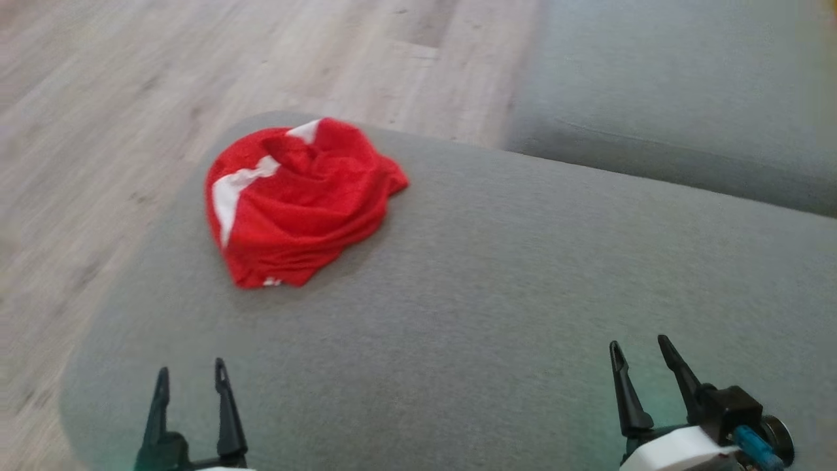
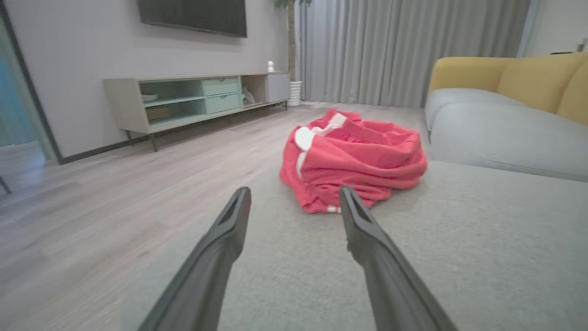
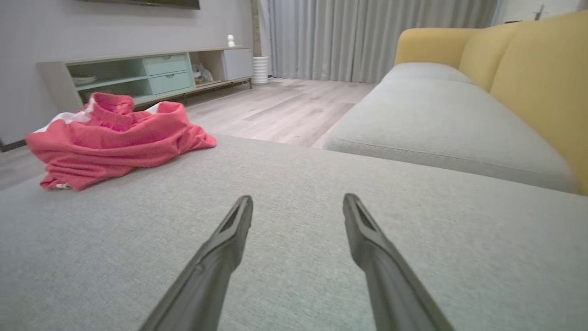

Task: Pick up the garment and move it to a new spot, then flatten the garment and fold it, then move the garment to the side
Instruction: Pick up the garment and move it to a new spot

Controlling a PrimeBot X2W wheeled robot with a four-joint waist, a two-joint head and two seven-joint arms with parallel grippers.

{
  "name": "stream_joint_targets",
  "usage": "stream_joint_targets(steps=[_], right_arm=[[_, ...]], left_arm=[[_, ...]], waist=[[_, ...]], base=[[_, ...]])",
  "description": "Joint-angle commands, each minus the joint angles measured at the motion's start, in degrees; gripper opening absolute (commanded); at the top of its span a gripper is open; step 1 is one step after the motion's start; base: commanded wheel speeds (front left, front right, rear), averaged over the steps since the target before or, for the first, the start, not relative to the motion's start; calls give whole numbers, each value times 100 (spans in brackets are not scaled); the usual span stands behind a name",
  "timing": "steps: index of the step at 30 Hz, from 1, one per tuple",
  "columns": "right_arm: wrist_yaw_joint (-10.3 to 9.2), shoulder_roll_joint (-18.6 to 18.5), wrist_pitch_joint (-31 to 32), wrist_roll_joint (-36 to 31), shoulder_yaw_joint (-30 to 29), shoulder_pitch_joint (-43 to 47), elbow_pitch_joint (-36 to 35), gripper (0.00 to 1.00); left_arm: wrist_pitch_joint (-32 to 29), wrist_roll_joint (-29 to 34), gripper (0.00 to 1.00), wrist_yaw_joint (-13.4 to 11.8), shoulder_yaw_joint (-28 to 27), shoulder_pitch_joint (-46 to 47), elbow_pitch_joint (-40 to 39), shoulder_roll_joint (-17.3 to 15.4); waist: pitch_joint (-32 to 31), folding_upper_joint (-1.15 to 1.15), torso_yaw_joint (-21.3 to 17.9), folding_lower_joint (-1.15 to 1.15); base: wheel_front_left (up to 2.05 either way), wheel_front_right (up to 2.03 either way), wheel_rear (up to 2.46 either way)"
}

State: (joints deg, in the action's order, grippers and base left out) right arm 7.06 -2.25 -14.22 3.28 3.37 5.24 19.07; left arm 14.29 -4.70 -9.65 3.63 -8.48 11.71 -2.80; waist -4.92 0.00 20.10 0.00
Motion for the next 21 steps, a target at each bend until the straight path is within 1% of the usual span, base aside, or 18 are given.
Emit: stream_joint_targets(steps=[1,6,10,13,15,17,19,21], right_arm=[[43,-63,-78,27,142,-234,-201,100],[43,-63,-78,30,169,-226,-210,100],[43,-63,-78,-78,136,-245,-239,100],[43,-63,-78,-266,11,-265,-287,100],[43,-63,-78,-505,-59,-308,-345,100],[43,-63,-78,-762,-137,-365,-404,100],[43,-63,-78,-999,-235,-425,-477,100],[43,-97,-78,-1185,-331,-485,-548,100]], left_arm=[[71,62,100,-28,-247,200,-191,-13],[71,105,100,-43,-525,219,-274,-27],[71,256,100,-217,-736,341,-426,-96],[71,361,100,-301,-845,675,-697,-224],[71,389,100,-264,-806,1066,-813,-286],[71,359,100,-152,-729,1573,-766,-343],[-10,309,100,6,-627,2182,-654,-405],[-299,323,100,225,-466,2868,-430,-527]], waist=[[56,0,361,0],[112,0,582,0],[258,0,610,0],[498,0,580,0],[760,0,564,0],[1020,0,544,0],[1284,0,513,0],[1522,0,469,0]], base=[[0,0,0],[0,0,0],[0,0,0],[0,0,0],[0,0,0],[0,0,0],[0,0,0],[0,0,0]])
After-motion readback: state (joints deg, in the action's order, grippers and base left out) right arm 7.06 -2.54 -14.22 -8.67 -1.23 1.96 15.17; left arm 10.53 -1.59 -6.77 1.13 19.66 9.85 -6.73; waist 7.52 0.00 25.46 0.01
